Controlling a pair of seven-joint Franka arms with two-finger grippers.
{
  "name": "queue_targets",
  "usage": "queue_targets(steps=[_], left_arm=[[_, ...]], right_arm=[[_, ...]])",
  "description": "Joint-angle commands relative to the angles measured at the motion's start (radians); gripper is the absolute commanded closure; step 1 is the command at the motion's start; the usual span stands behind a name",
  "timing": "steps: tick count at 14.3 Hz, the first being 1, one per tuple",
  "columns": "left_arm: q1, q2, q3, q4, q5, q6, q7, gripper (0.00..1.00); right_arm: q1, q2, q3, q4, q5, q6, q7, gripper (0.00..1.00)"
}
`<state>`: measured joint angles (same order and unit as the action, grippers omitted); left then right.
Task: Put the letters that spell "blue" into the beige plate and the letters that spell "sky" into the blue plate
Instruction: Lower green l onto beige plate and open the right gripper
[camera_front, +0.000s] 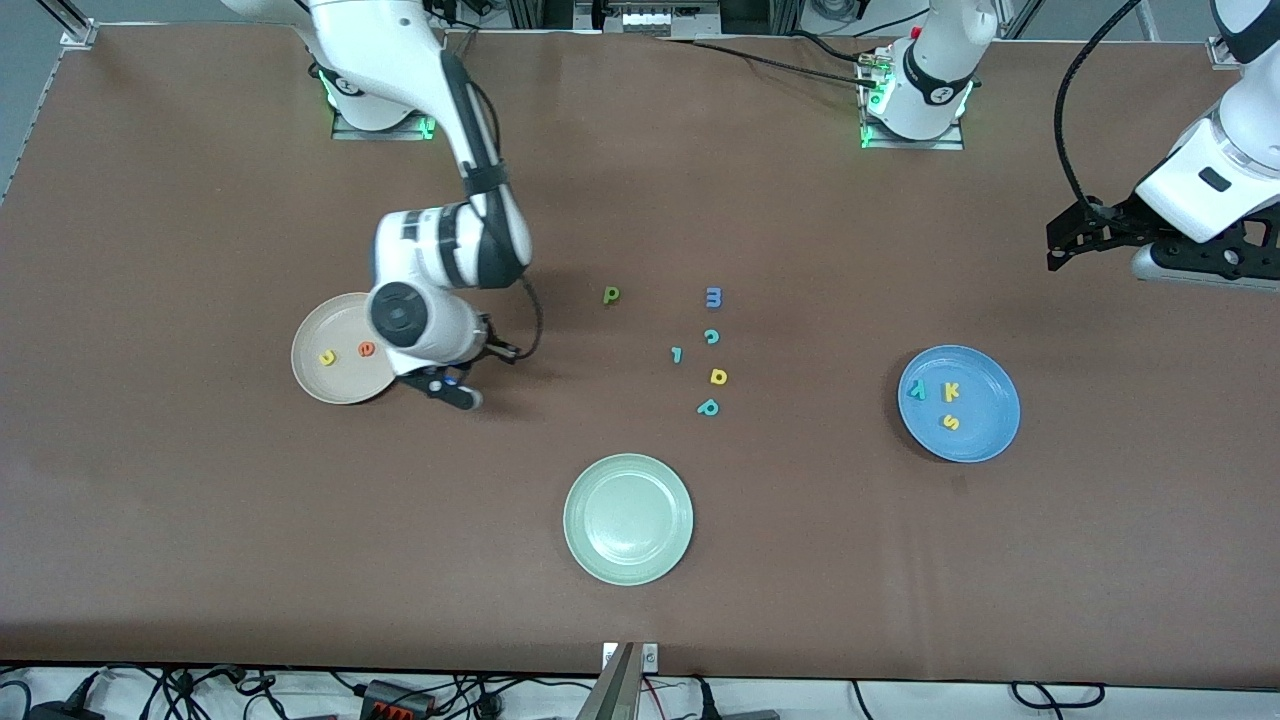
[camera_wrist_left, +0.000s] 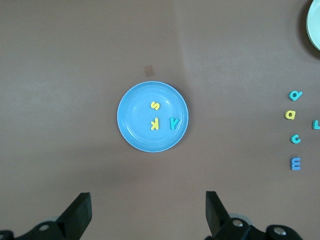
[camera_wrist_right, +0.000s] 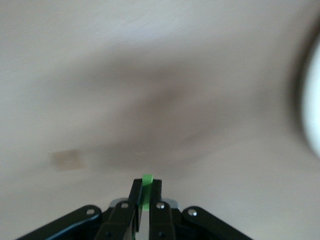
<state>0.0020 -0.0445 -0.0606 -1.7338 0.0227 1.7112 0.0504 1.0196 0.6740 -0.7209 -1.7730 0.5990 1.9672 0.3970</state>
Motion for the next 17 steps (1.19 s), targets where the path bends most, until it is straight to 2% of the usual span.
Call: queue_targets(steps=[1, 4, 7, 10, 11, 12, 13, 17], left_arm=[[0.004, 0.015, -0.005, 0.033, -0.006, -0.024, 0.017, 0.0], [0.004, 0.015, -0.005, 0.033, -0.006, -0.024, 0.02, 0.0], [0.004, 0.017, -0.005, 0.033, -0.006, -0.024, 0.02, 0.0], [0.004, 0.015, -0.005, 0.033, -0.007, -0.025, 0.02, 0.0], [0.004, 0.015, -0.005, 0.033, -0.007, -0.025, 0.02, 0.0], [0.004, 0.015, -0.005, 0.033, -0.007, -0.025, 0.02, 0.0], [0.004, 0.015, -0.005, 0.033, -0.007, -0.025, 0.02, 0.0], [0.004, 0.015, -0.007, 0.033, -0.006, -0.025, 0.02, 0.0]], right_arm=[[0.002, -0.013, -0.104, -0.037, -0.004, -0.105, -0.194, 0.94], [-0.012, -0.01, -0.175, -0.132, -0.004, -0.096, -0.407, 0.94], [-0.075, -0.01, -0.176, -0.177, -0.002, -0.093, -0.532, 0.94], [-0.082, -0.007, -0.173, -0.198, -0.001, -0.061, -0.549, 0.91], [-0.082, 0.001, -0.173, -0.197, 0.001, -0.051, -0.549, 0.82], [-0.087, 0.009, -0.172, -0.195, 0.001, -0.044, -0.553, 0.5], [-0.087, 0.01, -0.173, -0.192, 0.007, -0.041, -0.554, 0.01], [-0.038, -0.025, -0.175, -0.142, 0.008, -0.07, -0.534, 0.0]])
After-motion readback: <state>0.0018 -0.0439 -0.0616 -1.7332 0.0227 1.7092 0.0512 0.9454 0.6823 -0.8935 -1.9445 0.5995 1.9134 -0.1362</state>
